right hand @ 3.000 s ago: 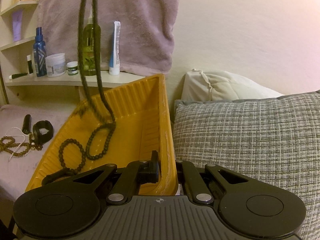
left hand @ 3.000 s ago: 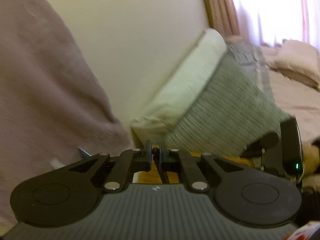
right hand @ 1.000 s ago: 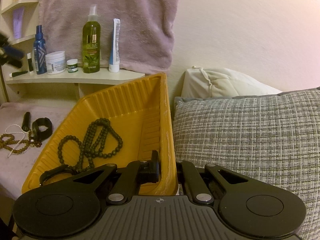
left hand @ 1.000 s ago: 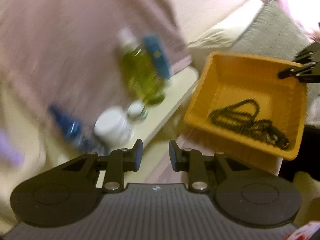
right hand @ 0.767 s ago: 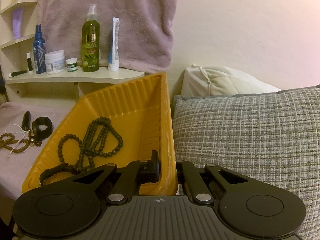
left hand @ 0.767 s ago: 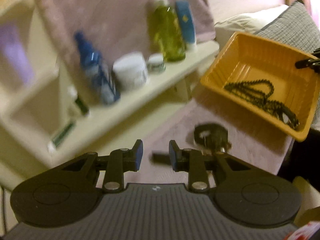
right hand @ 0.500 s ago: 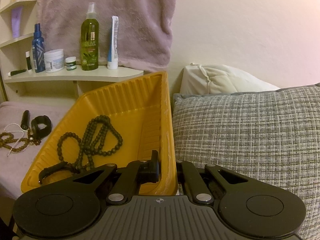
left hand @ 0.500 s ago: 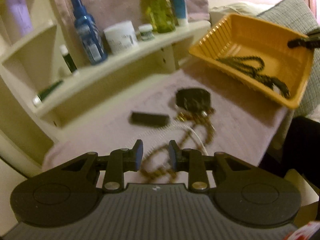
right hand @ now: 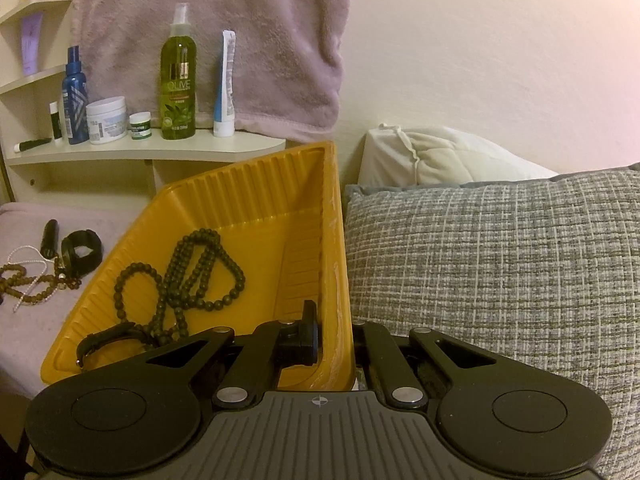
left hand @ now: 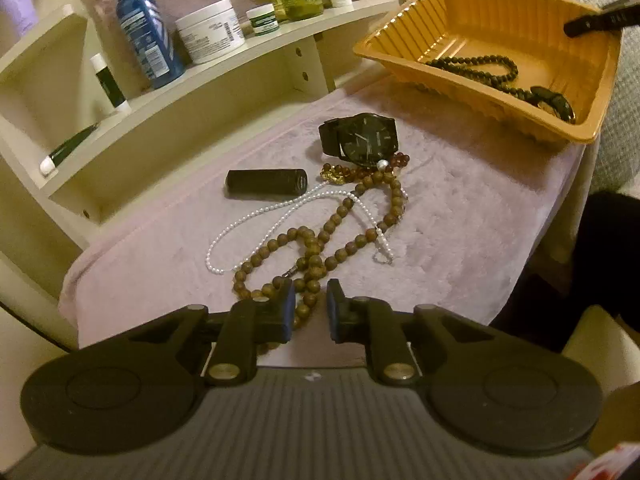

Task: Organize jewelry
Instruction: 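Move the open left tool back over the jewelry pile, then grasp the brown wooden bead bracelet with the left tool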

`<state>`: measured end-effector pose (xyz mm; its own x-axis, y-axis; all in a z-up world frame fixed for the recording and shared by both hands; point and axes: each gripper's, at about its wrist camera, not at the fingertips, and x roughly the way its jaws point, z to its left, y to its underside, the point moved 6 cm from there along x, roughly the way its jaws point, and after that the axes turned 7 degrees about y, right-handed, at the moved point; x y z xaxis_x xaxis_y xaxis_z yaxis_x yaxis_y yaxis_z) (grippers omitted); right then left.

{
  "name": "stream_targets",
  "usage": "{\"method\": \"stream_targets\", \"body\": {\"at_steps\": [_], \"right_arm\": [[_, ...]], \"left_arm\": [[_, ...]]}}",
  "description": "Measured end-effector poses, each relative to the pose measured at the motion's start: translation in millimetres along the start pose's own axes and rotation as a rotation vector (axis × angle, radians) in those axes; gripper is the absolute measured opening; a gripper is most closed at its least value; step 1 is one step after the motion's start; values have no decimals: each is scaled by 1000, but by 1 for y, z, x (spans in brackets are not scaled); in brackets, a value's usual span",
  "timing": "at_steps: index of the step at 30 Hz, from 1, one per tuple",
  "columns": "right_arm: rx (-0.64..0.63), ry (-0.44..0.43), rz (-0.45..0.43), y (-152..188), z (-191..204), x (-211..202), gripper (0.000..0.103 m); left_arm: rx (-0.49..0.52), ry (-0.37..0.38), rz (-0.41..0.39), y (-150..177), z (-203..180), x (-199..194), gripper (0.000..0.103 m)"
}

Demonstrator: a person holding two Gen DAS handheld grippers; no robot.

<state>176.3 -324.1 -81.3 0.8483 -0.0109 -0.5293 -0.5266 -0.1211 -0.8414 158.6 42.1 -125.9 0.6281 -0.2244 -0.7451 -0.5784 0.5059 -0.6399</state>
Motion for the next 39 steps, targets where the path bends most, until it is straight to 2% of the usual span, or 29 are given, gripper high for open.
{"method": "stream_targets", "body": {"at_steps": [4, 10, 24, 32, 39], "right_arm": [[0, 0, -1, 0, 1, -1, 4], [-1, 0, -5, 0, 2, -1, 4], [-2, -1, -11, -1, 3, -2, 4], [-2, 0, -12, -1, 3, -2, 4], [-4, -1, -11, -1, 3, -2, 4]], "left_arm": [[39, -1, 15, -2, -2, -2, 6], [34, -28, -32, -17, 10, -24, 6], [-48, -178, -227, -80, 62, -104, 6], [-34, -178, -282, -104, 64, -121, 6], [76, -112, -285, -117, 55, -124, 6]]}}
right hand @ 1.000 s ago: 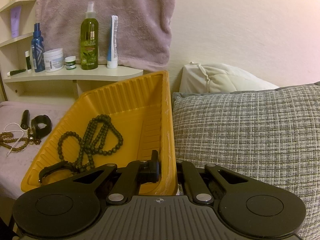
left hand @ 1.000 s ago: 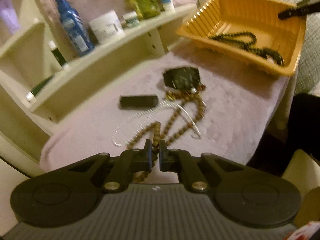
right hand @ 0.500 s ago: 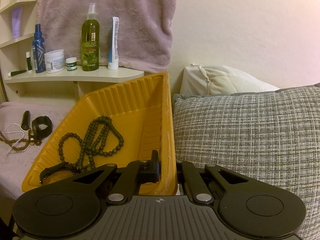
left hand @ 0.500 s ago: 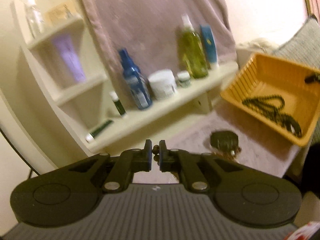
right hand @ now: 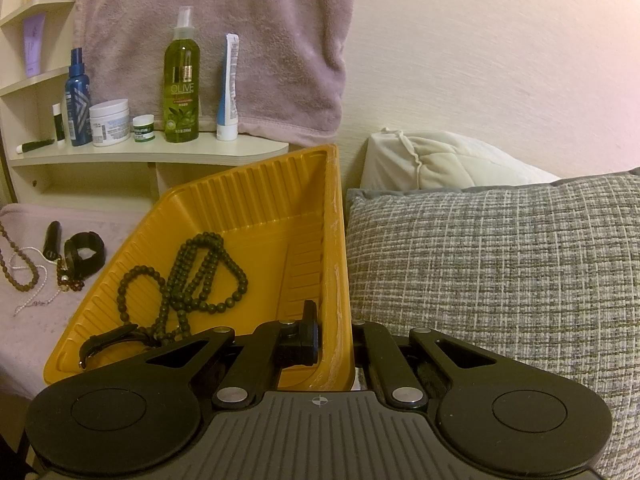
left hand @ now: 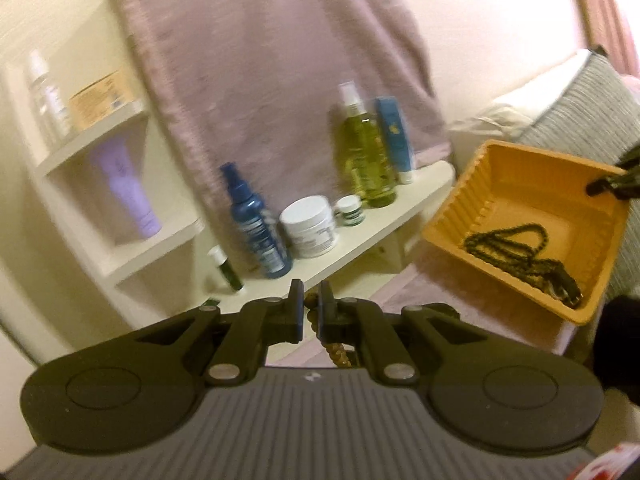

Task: Organize jewelry
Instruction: 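Grasp the brown wooden bead bracelet with the left tool, then carry the wooden bead bracelet into the orange tray and open the left tool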

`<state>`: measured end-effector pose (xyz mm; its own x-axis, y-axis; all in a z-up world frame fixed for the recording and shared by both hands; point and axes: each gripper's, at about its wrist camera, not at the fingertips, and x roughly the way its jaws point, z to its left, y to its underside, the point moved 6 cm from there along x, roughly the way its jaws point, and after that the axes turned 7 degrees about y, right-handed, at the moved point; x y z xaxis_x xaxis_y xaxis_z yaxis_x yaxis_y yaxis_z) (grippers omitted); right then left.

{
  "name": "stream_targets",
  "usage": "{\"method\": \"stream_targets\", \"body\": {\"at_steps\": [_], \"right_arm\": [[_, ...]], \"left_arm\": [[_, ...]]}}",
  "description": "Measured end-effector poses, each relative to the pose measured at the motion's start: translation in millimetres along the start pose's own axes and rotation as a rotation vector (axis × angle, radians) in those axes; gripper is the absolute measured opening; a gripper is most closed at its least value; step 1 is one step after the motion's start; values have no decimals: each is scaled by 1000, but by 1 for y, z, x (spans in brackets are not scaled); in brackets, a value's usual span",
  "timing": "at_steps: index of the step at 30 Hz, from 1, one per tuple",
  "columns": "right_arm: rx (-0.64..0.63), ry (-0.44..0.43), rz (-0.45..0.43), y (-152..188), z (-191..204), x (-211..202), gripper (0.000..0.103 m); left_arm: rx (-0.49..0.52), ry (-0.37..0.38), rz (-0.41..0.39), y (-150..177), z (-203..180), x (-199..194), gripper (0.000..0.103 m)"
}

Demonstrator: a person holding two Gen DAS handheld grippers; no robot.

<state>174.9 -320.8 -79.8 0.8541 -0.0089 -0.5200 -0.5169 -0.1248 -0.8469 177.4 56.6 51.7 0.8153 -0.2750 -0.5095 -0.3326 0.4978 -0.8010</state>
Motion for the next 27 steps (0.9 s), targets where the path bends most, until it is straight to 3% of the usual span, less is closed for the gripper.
{"method": "stream_targets", "body": {"at_steps": [14, 21, 27], "right_arm": [[-4, -1, -4, 0, 1, 0, 4], [-7, -5, -10, -1, 0, 2, 4], [-7, -6, -11, -1, 0, 1, 4]], "left_arm": [[227, 170, -98, -86, -27, -2, 6], [307, 280, -171, -133, -61, 4, 6], [356, 374, -190, -154, -102, 24, 6]]}}
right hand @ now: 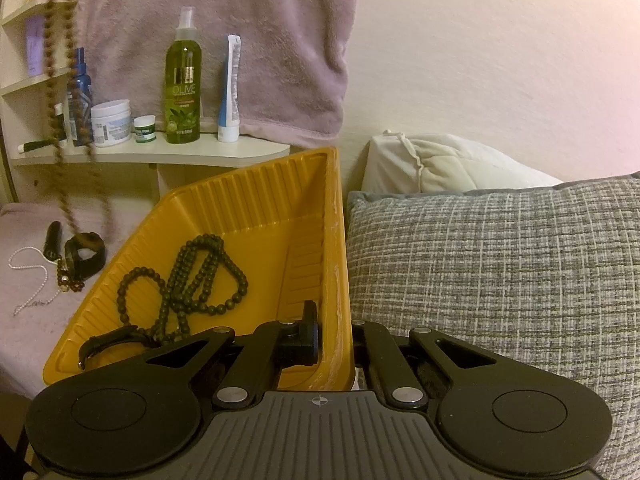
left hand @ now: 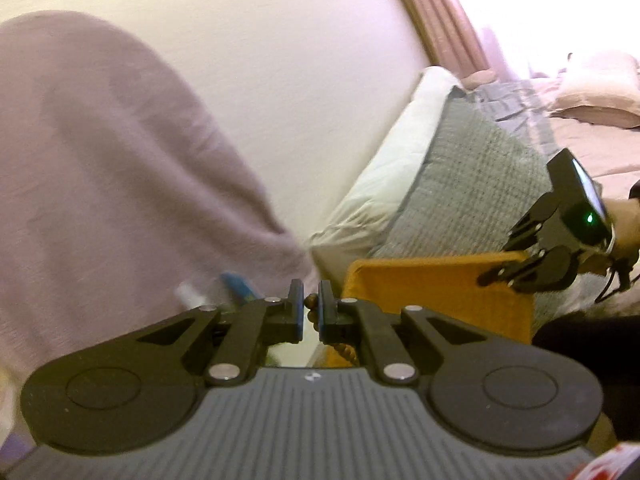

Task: Organize jewelry
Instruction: 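Carry the wooden bead bracelet into the orange tray and open the left tool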

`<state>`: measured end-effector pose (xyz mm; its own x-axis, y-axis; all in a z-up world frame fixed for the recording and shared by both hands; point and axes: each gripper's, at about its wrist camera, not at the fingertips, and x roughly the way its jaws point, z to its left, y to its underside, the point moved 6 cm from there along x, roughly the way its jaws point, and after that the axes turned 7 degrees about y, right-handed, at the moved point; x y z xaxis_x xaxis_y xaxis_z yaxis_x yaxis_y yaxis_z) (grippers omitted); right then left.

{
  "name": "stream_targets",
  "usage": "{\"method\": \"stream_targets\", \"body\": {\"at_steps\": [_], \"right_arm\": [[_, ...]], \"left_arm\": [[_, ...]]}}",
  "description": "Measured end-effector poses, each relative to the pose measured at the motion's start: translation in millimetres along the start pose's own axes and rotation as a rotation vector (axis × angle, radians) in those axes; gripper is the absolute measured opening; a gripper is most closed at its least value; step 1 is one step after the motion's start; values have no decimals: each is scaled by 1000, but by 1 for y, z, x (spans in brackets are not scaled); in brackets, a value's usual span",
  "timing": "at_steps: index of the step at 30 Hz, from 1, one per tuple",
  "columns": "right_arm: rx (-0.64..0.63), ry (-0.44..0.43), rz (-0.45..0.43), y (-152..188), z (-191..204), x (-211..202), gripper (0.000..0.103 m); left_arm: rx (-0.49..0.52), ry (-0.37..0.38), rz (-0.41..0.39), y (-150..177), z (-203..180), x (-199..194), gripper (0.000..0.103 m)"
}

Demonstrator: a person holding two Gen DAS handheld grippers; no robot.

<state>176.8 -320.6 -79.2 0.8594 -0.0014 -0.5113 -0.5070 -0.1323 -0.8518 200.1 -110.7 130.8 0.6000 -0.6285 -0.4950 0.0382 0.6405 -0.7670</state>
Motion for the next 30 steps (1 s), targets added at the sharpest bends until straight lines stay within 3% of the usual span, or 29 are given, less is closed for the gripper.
{"method": "stream_targets", "body": {"at_steps": [7, 19, 26, 30], "right_arm": [[-1, 1, -4, 0, 0, 0, 4], [0, 1, -4, -1, 0, 1, 4], [1, 2, -3, -1, 0, 1, 4], [4, 1, -3, 0, 0, 1, 4]], "left_arm": [[18, 101, 35, -2, -28, 46, 6], [12, 146, 93, 19, -46, 99, 6], [-35, 136, 80, 22, -36, 97, 13], [-85, 77, 64, 25, -19, 83, 13]]}}
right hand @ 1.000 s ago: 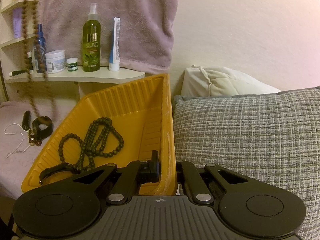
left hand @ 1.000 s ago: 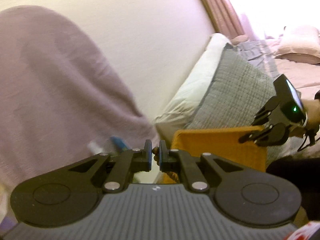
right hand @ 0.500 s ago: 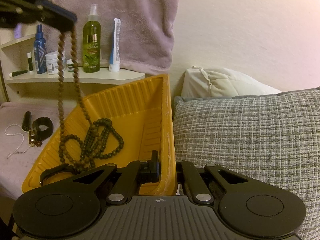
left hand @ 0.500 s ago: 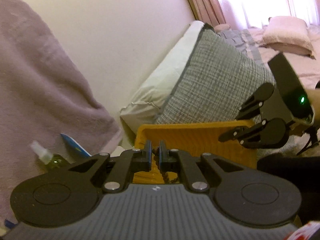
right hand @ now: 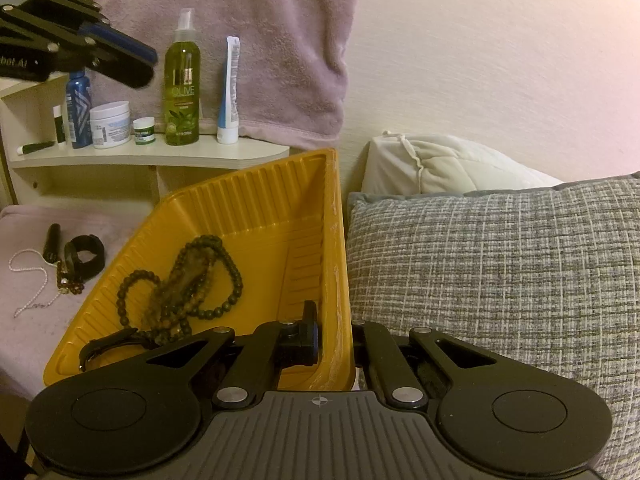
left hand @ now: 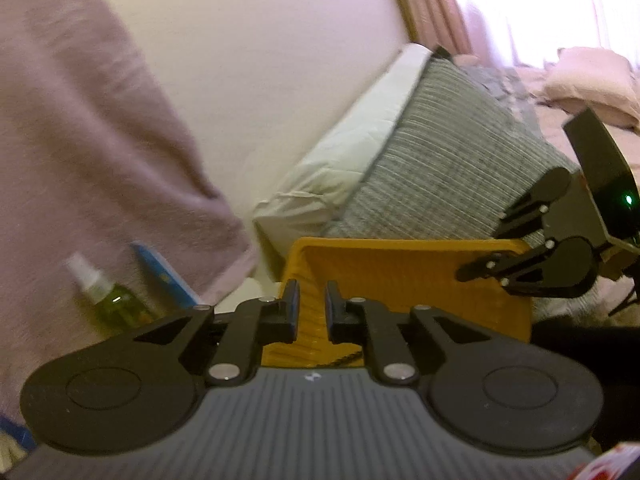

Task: Organize jewelry
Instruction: 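Carry the wooden bead bracelet into the orange tray and open the left tool, then reach the left tool back to the pile and grasp the black tube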

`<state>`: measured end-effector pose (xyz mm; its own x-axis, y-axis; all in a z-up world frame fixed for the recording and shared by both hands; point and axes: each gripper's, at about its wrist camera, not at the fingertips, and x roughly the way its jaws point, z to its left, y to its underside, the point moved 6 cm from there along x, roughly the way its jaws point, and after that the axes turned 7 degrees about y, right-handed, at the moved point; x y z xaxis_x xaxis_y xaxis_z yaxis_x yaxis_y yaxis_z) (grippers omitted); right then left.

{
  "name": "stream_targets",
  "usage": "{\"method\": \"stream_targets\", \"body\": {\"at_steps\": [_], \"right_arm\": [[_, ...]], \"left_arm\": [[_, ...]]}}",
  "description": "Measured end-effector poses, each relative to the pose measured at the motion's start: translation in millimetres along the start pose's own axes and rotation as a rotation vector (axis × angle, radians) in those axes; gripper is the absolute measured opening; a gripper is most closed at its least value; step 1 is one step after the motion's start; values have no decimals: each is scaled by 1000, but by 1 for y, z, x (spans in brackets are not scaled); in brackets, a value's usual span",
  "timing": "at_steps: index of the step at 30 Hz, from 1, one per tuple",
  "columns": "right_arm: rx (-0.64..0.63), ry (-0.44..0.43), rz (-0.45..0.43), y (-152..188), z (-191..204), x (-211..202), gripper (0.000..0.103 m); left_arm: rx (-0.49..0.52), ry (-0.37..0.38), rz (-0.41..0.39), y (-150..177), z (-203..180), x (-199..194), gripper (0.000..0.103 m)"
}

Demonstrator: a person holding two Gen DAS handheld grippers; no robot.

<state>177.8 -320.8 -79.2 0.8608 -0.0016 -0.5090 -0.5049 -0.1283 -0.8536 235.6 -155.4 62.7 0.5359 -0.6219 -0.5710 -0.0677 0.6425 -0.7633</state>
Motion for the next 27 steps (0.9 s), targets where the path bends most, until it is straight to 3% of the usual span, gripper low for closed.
{"method": "stream_targets", "body": {"at_steps": [8, 19, 27], "right_arm": [[12, -2, 10, 4, -2, 0, 4], [20, -2, 22, 5, -3, -2, 4], [22, -1, 26, 5, -2, -1, 4]], "left_arm": [[-176, -158, -16, 42, 31, -45, 16], [-411, -394, 128, 162, 38, -87, 17], [-561, -445, 168, 219, 18, -89, 17]]}}
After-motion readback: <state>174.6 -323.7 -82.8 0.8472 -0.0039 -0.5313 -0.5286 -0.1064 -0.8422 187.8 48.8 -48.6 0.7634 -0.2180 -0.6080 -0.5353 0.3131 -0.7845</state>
